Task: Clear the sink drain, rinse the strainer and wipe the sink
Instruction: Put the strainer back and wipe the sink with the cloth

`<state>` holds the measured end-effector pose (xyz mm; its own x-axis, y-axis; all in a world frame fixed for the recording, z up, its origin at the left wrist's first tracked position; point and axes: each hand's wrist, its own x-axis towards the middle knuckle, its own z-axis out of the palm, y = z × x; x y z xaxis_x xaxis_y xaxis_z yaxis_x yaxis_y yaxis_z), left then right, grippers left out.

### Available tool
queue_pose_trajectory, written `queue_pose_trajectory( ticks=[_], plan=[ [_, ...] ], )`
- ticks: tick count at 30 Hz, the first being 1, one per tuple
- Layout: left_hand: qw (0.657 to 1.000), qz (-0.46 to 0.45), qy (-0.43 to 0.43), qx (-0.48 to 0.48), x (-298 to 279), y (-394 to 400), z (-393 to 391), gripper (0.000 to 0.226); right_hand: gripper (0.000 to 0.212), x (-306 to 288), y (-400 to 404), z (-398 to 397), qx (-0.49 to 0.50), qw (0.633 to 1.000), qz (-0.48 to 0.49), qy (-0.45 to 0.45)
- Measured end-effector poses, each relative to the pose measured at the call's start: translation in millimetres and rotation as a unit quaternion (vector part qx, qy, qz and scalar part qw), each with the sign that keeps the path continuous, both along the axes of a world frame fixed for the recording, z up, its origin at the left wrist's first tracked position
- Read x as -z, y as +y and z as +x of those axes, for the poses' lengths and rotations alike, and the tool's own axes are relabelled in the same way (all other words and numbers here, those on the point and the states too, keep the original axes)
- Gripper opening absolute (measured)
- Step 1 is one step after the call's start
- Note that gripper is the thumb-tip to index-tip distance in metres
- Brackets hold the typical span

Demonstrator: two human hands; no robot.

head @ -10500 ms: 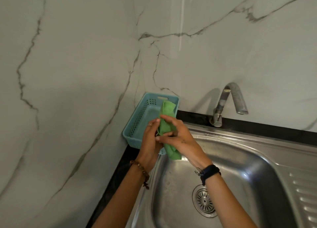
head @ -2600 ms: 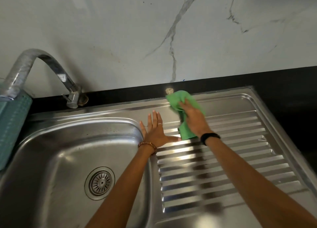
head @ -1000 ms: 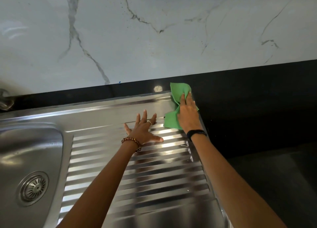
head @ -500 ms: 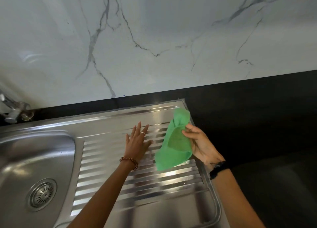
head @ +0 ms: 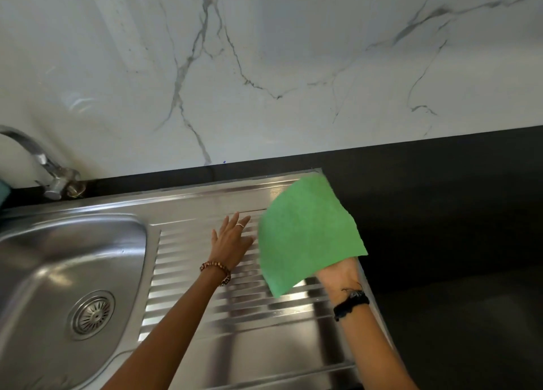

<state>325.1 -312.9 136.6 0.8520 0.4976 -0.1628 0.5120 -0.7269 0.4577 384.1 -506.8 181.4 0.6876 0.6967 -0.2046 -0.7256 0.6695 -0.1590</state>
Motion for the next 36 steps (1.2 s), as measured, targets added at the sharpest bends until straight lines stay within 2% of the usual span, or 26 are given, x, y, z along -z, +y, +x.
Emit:
queue_pose_trajectory(
  ticks=[2,5,8,10,11,12,13,14,15,16,18,21,22,24,27,32,36],
  plan=[
    [1.000,0.007,0.007,0.026,2.9,1.2,-0.6,0.058,0.067,-1.0,-0.9,-0.8,0.025,0.996,-0.075,0.030],
    [0.997,0.023,0.055,0.045,9.8,5.5,-1.3,0.065,0.031,-6.3,-8.6,1.0,0.035,0.988,-0.150,0.011],
    [0.996,0.013,0.060,0.056,14.0,13.1,-0.4,0.069,0.029,-15.8,-14.5,19.9,0.073,0.975,-0.209,-0.032],
    [0.996,0.016,0.064,0.066,16.2,18.5,0.8,0.071,0.032,-26.6,-14.2,37.2,0.080,0.950,-0.276,-0.121],
    [0.995,0.017,0.068,0.071,16.3,20.5,2.4,0.072,0.032,-28.4,-11.3,44.9,0.061,0.921,-0.334,-0.192],
    [0.994,0.016,0.074,0.073,16.2,22.9,4.7,0.074,0.038,-27.6,-6.3,50.2,0.019,0.866,-0.409,-0.288],
    [0.994,0.013,0.077,0.072,17.3,25.1,7.8,0.076,0.046,-24.3,-0.3,54.4,-0.044,0.775,-0.487,-0.400],
    [0.994,0.010,0.084,0.070,17.9,26.6,10.8,0.078,0.052,-15.1,7.0,57.5,-0.112,0.660,-0.555,-0.494],
    [0.993,0.011,0.096,0.069,18.9,28.0,13.7,0.082,0.056,-2.0,13.6,58.6,-0.163,0.556,-0.608,-0.543],
    [0.992,0.011,0.111,0.067,19.7,29.1,15.8,0.085,0.061,11.7,19.2,58.8,-0.193,0.486,-0.653,-0.548],
    [0.989,0.002,0.128,0.068,22.2,31.8,18.3,0.090,0.075,40.3,26.7,57.6,-0.181,0.407,-0.723,-0.528],
    [0.989,-0.007,0.132,0.065,25.7,34.2,18.2,0.093,0.101,68.3,34.6,59.5,-0.116,0.268,-0.787,-0.544],
    [0.990,-0.003,0.129,0.065,26.0,34.0,17.6,0.093,0.109,71.4,37.7,62.1,-0.109,0.243,-0.793,-0.548],
    [0.990,0.002,0.125,0.064,26.3,33.5,18.7,0.093,0.115,78.0,46.7,71.0,-0.101,0.220,-0.794,-0.557],
    [0.991,0.005,0.117,0.062,24.9,32.8,20.5,0.093,0.107,85.0,63.4,92.6,-0.102,0.208,-0.788,-0.571],
    [0.991,-0.008,0.119,0.057,23.2,34.2,27.2,0.095,0.081,89.2,94.5,134.2,-0.096,0.208,-0.770,-0.595],
    [0.990,-0.006,0.127,0.063,22.2,33.9,28.3,0.094,0.056,89.7,88.3,133.4,-0.096,0.201,-0.747,-0.626]
  ],
)
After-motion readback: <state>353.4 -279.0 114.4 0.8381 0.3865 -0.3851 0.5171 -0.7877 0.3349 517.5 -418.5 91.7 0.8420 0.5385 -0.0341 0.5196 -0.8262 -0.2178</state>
